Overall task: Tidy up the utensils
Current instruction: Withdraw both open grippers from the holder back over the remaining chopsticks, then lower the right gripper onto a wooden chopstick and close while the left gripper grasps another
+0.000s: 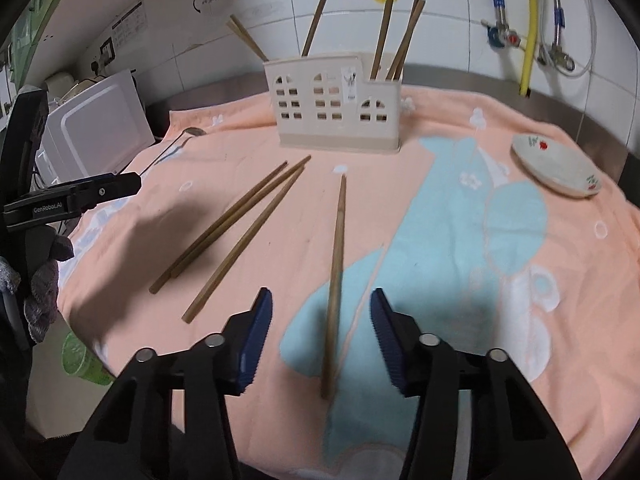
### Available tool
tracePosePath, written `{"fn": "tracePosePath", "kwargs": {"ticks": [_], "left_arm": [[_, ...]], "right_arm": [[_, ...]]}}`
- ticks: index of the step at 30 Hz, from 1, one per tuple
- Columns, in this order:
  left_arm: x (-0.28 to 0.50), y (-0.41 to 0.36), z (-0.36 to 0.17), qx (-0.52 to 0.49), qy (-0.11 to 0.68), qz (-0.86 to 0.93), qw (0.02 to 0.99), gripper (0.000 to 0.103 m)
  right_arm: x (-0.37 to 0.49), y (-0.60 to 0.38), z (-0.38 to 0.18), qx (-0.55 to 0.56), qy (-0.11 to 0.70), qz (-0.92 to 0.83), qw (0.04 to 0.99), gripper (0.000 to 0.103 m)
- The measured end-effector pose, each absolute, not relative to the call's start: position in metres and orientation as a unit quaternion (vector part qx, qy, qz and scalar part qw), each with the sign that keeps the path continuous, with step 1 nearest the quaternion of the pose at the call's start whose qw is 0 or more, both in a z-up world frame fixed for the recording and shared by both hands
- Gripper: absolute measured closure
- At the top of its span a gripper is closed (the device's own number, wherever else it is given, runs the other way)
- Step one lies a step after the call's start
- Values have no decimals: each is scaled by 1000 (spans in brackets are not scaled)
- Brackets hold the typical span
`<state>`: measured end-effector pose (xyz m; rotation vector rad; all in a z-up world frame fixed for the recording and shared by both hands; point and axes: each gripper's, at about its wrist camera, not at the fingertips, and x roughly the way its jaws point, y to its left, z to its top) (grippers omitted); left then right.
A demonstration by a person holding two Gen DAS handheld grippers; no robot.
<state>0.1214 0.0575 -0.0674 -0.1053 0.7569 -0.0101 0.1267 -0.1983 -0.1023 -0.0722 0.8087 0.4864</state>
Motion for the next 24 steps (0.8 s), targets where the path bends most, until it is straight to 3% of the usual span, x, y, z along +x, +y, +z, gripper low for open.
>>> {"fn": "tracePosePath", "kwargs": {"ticks": [14,20,24], "left_arm": [[112,56,-89,-55,391,-11,919,7],[116,44,-98,-51,405,-27,913,27],[124,35,-104,-56,415,-39,907,50]], "right_arm": [[136,-186,-125,-40,411,227,882,78],[138,-185,-130,-45,413,217,884,94],[137,-187,-131,-47,411,211,886,98]]}}
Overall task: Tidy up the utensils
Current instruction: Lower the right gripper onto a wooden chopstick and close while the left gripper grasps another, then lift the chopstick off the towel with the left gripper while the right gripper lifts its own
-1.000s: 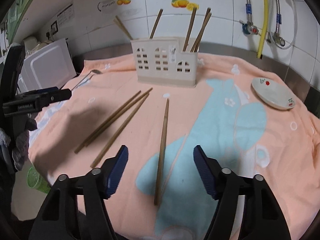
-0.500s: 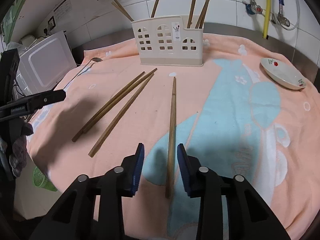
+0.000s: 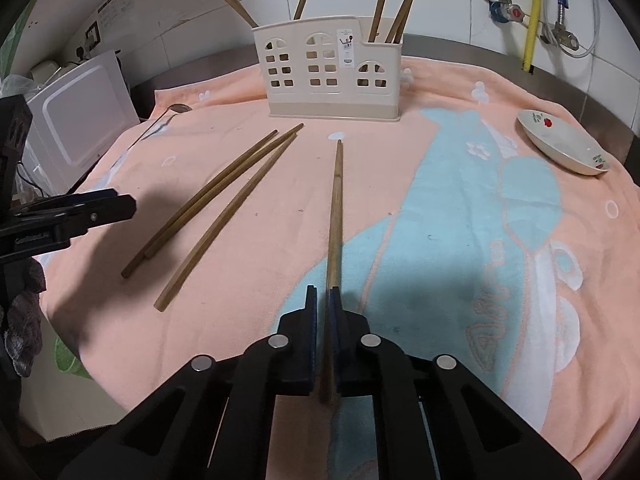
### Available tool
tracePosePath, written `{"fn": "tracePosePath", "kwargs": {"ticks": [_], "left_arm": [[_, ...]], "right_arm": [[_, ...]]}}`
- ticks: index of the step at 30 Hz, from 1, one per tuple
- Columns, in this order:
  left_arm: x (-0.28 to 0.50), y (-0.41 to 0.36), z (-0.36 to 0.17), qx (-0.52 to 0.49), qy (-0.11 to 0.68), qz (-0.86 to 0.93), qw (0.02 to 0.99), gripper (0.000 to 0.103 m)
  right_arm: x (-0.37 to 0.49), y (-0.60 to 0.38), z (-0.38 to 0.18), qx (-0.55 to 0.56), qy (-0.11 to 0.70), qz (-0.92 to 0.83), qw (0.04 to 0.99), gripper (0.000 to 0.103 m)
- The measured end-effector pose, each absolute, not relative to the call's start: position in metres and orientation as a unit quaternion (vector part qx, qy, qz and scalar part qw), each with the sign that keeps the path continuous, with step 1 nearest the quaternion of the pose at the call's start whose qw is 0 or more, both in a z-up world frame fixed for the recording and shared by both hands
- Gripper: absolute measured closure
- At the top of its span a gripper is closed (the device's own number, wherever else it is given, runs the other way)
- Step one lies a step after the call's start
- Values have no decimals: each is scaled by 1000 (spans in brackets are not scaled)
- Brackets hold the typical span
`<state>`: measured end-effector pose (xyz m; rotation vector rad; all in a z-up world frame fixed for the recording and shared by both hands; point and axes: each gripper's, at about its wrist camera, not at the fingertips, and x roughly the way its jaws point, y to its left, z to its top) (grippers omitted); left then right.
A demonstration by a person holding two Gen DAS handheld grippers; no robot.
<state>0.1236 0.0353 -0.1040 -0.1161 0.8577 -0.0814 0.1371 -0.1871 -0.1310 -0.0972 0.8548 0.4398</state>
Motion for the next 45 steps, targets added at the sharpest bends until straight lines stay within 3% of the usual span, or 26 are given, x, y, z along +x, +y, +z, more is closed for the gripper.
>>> {"fn": "tracePosePath", "kwargs": {"ticks": [4,9,19,45], "left_arm": [[133,25,-113,-52,427,-52,901,73],[146,23,-124,-64,440,-52,894,89],[156,20,-132,-72,449,-52,889,93],[157,8,-139,-39,454,-28,890,93]], "right_arm": [[137,-191,-131,-42,411,210,886,100],[138,-193,-133,-38,414,209,885,100],[137,-193,-133,-33,414,210,885,100],[134,-189,-138,-39,416,207,885,94]]}}
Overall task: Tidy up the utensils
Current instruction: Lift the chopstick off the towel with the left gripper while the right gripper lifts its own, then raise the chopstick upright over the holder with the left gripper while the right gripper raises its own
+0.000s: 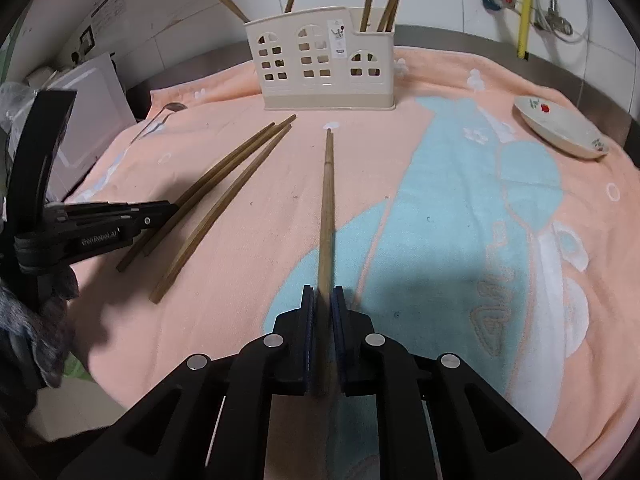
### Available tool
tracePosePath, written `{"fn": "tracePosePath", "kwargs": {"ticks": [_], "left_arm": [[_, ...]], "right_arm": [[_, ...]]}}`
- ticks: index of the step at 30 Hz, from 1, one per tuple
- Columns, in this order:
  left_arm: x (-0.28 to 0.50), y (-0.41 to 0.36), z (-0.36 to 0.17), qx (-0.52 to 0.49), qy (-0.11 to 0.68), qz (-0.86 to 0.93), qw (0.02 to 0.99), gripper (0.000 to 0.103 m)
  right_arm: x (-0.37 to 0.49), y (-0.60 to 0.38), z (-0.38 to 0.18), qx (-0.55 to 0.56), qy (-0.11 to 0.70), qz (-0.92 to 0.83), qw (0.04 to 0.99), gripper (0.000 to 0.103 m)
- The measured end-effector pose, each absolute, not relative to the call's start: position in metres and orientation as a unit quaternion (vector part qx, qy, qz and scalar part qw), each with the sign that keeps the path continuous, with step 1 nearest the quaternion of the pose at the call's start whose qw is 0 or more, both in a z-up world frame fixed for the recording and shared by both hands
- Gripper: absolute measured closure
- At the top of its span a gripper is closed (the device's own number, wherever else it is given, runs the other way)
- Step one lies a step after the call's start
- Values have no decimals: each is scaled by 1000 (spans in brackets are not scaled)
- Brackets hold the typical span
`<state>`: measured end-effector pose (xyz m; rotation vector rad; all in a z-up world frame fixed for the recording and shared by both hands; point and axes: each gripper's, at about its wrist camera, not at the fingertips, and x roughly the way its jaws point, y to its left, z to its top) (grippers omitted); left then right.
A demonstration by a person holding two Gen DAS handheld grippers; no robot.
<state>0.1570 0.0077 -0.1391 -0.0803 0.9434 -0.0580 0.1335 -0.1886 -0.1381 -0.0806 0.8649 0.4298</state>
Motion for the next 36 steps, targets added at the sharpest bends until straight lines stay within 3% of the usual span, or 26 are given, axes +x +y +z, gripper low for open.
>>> {"fn": "tracePosePath", "kwargs": {"ticks": [9,18,36], "left_arm": [[155,10,-140,-49,459,-32,886,92],[154,14,-132,-63,465,-49,882,97],[151,21,-48,-62,360,-79,927,97]], "right_arm": [[132,-187,-139,-51,409,204,888,95],[126,-186,-120,-64,387,207,896,96],[151,-171,-35,-78,302,236,920,96]]}}
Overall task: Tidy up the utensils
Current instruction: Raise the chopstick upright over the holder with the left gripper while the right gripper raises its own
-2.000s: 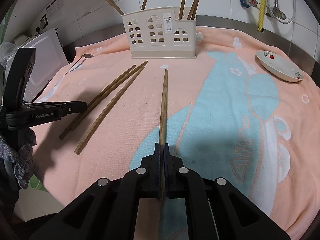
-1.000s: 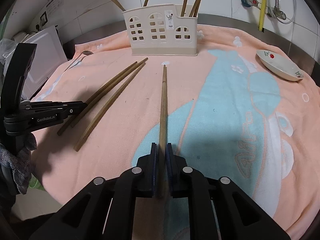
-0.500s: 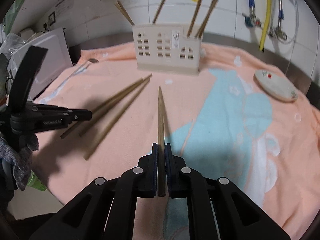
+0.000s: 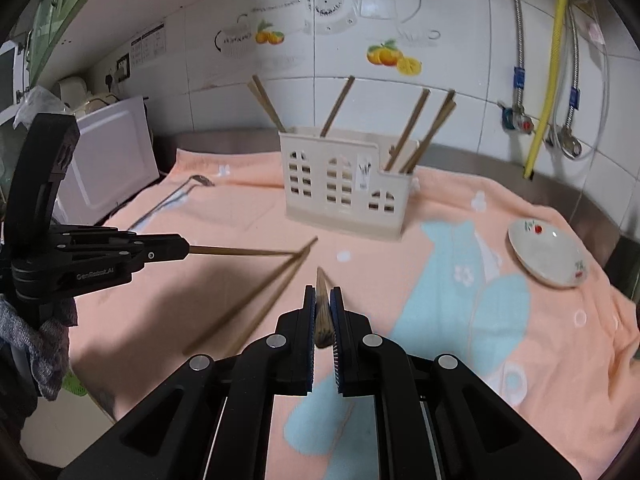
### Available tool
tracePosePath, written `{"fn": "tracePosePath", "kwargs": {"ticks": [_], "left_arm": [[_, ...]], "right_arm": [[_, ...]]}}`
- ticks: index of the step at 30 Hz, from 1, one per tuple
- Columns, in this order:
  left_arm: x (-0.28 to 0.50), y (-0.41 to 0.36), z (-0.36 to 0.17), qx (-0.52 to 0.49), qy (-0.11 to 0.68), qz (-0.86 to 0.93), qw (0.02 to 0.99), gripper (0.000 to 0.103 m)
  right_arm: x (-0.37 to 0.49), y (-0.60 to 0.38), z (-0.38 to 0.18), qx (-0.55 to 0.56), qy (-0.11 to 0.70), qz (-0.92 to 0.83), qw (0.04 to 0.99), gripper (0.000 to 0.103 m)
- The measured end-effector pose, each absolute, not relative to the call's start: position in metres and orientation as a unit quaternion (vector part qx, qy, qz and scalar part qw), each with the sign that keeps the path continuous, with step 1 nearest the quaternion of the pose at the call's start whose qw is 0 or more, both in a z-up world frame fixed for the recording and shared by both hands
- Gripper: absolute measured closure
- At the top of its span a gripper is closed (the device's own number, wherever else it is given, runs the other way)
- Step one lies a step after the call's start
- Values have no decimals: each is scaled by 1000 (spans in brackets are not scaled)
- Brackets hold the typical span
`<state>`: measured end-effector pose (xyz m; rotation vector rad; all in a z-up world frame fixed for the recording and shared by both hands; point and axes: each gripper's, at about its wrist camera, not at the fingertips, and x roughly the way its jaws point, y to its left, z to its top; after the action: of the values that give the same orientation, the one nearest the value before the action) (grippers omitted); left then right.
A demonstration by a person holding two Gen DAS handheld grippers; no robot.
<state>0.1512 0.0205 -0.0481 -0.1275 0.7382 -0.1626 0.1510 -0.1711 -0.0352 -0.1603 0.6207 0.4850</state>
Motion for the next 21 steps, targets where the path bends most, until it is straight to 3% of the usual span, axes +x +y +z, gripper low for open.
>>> {"fn": "tracePosePath", "kwargs": {"ticks": [21], "left_arm": [[203,26,-6,-45,352,-93,930,97]], "right_arm": [[218,-152,12,-70,296,252,919,96]]}}
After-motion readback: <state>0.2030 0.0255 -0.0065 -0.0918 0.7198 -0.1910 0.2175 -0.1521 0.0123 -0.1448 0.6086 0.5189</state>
